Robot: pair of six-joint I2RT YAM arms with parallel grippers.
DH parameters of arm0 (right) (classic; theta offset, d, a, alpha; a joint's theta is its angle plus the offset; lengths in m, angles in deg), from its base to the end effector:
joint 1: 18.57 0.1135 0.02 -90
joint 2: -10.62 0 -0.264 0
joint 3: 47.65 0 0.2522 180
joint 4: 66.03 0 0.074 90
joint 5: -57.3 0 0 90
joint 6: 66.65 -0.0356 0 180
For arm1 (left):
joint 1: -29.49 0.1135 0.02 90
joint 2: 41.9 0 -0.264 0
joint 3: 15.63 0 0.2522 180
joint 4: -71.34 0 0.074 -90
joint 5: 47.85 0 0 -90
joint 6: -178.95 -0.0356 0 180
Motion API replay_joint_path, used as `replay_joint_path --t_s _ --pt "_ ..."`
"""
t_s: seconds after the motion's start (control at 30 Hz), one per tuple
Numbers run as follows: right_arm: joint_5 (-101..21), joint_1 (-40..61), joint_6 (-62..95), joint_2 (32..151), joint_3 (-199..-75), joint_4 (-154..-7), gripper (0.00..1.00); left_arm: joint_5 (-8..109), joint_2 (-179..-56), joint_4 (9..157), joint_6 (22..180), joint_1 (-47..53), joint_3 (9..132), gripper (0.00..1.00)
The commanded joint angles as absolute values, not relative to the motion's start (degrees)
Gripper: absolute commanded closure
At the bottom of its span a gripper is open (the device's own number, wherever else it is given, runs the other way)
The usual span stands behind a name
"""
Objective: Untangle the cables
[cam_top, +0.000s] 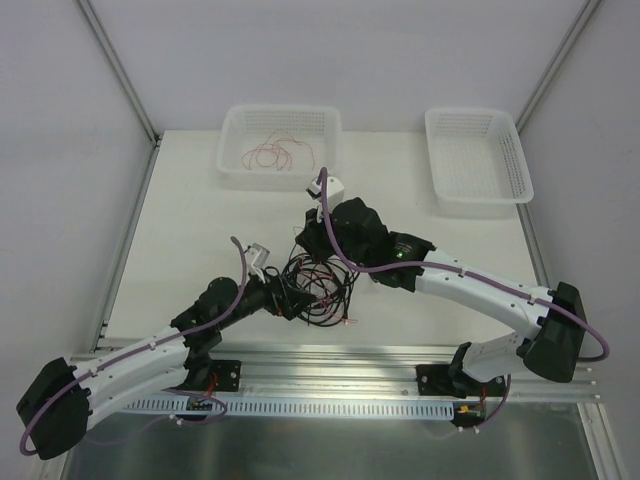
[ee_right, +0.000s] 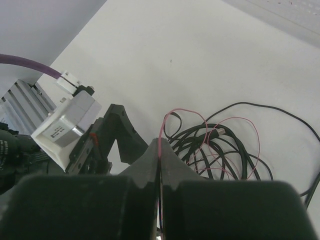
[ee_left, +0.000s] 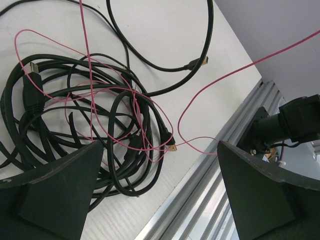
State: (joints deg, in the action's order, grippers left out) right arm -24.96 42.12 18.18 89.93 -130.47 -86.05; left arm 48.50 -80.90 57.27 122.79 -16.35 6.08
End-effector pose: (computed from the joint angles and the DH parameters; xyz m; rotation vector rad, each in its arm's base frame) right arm 0.1645 0.2833 0.3573 -0.8035 1.7335 0.6661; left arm 0.1120 -0.1210 0.1985 0.2748 1.7348 -1.1370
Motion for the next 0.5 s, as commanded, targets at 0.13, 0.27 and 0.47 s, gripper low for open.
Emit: replay_joint_path --t_s 0.13,0.27,0.47 --pt "-24.7 42.4 15.9 88.5 -132.4 -83.0 0.99 47.9 -87.3 47.0 122.5 -17.6 6.6 0.01" --pt "-25.1 42.4 15.6 87.6 -132.5 -82.9 0.99 47.9 -90.3 45.4 121.0 -18.1 8.1 0.01" --pt "-25.7 42.6 14.9 86.1 -132.3 -82.3 0.99 44.2 -95.6 44.5 122.0 -19.2 9.6 0.01"
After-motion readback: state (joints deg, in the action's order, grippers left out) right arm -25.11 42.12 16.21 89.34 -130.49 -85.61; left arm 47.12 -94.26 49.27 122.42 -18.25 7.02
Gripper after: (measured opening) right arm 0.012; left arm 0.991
